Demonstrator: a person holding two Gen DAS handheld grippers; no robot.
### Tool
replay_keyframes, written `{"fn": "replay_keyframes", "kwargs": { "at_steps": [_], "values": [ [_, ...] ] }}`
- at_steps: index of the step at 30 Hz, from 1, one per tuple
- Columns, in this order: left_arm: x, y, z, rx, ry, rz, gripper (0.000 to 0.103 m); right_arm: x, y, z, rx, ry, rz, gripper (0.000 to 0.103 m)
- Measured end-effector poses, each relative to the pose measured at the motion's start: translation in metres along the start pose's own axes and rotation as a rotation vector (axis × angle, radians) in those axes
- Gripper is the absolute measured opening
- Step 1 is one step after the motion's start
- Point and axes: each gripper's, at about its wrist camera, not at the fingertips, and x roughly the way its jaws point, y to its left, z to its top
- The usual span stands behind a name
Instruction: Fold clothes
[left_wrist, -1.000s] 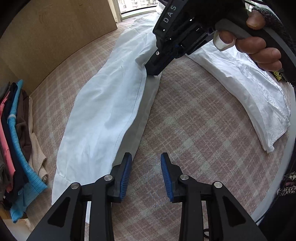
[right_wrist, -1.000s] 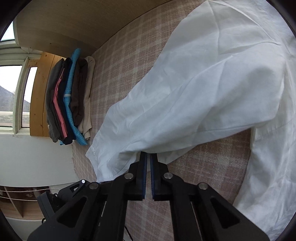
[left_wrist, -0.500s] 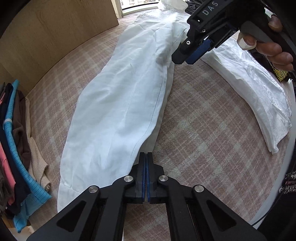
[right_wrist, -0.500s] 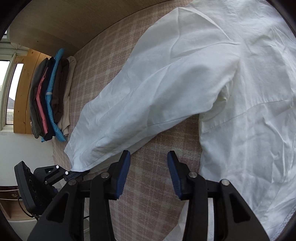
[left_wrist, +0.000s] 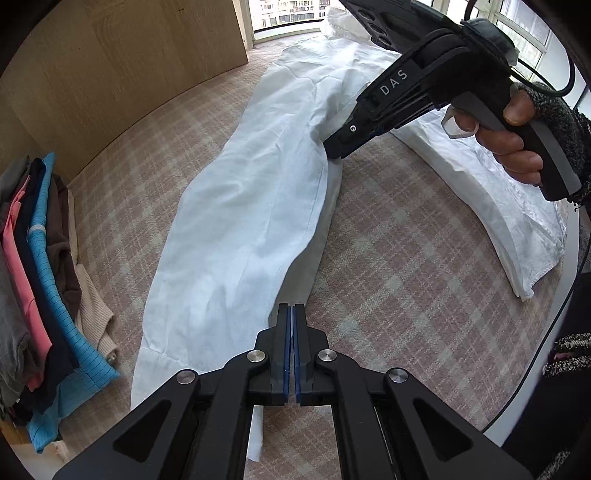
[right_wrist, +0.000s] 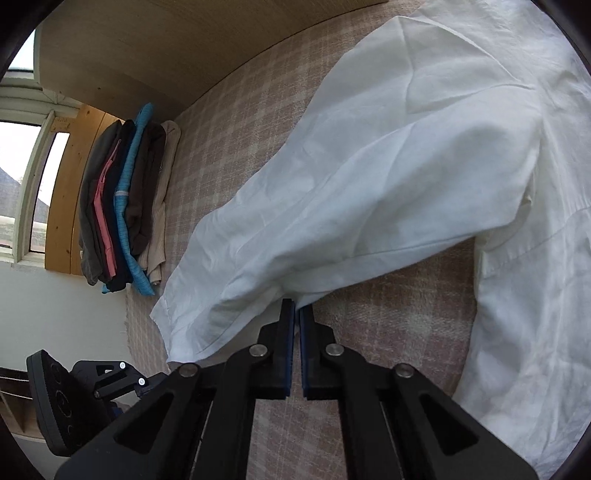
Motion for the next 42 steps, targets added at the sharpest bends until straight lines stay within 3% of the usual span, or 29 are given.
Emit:
{"fn": "replay_keyframes", "kwargs": {
  "at_steps": [4,7,10,13,15,17,27,29,31,36,42],
  "values": [
    [0.010,-0.018,0.004,0.040,-0.021,-0.004,0.026,-0.009,0.004,0.001,0.047,0.006,0.056,0.003],
    [0.021,-0.027,0.011,0.061,-0.023,0.006,0.027,-0.014,0.009,0.001,0.053,0.014,0.066,0.003],
    [0.031,-0.027,0.021,0.057,-0.035,0.096,0.028,-0.018,0.009,0.000,0.077,0.022,0.086,0.003],
    [0.039,-0.022,0.028,0.048,-0.035,0.163,0.027,-0.019,0.006,0.002,0.107,0.033,0.109,0.003],
    [0.042,-0.021,0.030,0.043,-0.032,0.155,0.026,-0.020,0.006,0.002,0.107,0.037,0.102,0.003],
    [0.042,-0.020,0.030,0.072,-0.034,0.144,0.001,-0.020,0.006,0.001,0.102,0.040,0.086,0.003],
    [0.026,-0.008,0.015,0.065,-0.043,0.141,0.001,0.022,0.005,-0.022,0.075,0.173,0.063,0.003],
    [0.020,-0.013,0.010,0.071,-0.057,0.123,0.006,0.026,0.003,-0.024,0.077,0.174,0.035,0.009],
    [0.015,-0.025,0.009,0.104,-0.075,0.133,0.030,0.026,0.003,-0.024,0.071,0.153,0.020,0.021],
    [0.017,-0.022,0.011,0.122,-0.055,0.173,0.032,0.011,0.017,-0.023,-0.038,0.020,-0.025,0.041],
    [0.001,-0.002,0.006,0.092,-0.050,0.203,0.032,0.020,0.028,-0.021,-0.099,-0.005,-0.023,0.043]
  ]
}}
